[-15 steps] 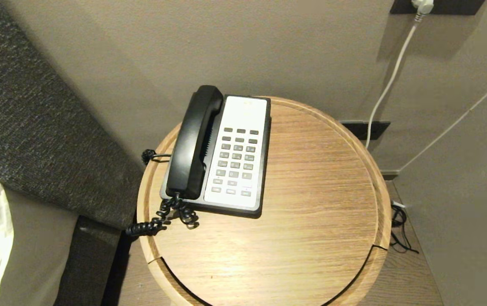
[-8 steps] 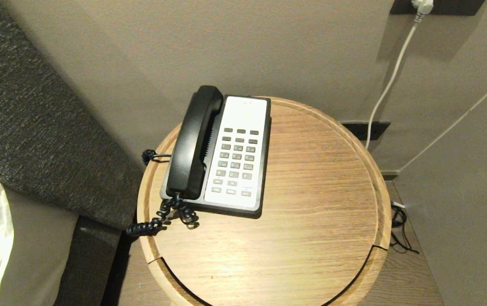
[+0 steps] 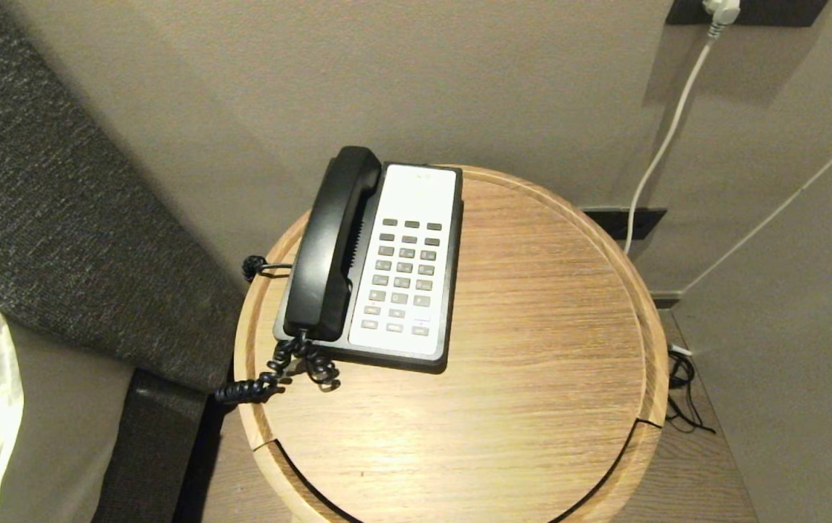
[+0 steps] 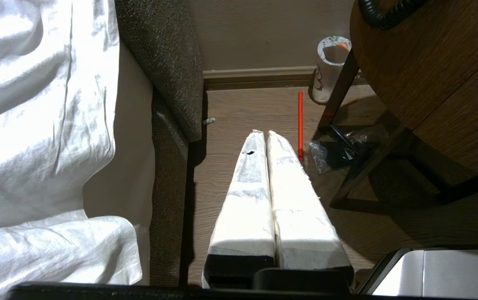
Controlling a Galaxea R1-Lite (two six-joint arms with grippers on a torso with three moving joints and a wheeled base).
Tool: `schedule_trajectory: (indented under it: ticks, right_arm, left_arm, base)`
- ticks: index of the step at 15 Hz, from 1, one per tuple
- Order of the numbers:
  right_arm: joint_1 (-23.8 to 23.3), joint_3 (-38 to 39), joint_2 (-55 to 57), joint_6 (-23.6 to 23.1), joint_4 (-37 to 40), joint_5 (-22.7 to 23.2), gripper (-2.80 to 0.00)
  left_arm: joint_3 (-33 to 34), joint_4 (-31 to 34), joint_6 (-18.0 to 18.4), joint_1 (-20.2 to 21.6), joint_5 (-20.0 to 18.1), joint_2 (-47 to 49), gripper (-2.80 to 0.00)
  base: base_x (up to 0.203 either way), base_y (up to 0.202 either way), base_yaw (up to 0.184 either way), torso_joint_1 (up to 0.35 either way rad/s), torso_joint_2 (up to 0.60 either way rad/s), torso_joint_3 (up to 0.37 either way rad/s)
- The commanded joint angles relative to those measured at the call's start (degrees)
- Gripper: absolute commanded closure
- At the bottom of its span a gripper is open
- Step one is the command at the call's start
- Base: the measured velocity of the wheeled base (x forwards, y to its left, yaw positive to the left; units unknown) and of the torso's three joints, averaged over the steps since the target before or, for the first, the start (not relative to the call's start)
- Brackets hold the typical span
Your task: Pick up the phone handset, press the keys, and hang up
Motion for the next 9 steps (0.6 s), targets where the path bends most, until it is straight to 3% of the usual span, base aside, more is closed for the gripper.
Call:
schedule_trajectory:
  ticks: [1, 9]
  right_arm:
    - [0.0, 0.8, 0.2, 0.0, -2.1, 0.0, 0.00]
    - [-0.1, 1.1, 0.2, 0.7, -3.6, 0.0, 0.00]
  left_arm:
    - [0.0, -0.1, -0.1, 0.0, 0.0, 0.0, 0.00]
    - [0.0, -0.1, -1.8, 0.0, 0.3, 0.0, 0.00]
  base:
    - [0.000, 0.000, 0.000, 0.000, 0.00, 0.000]
    - [0.000, 0.000, 0.000, 0.000, 0.00, 0.000]
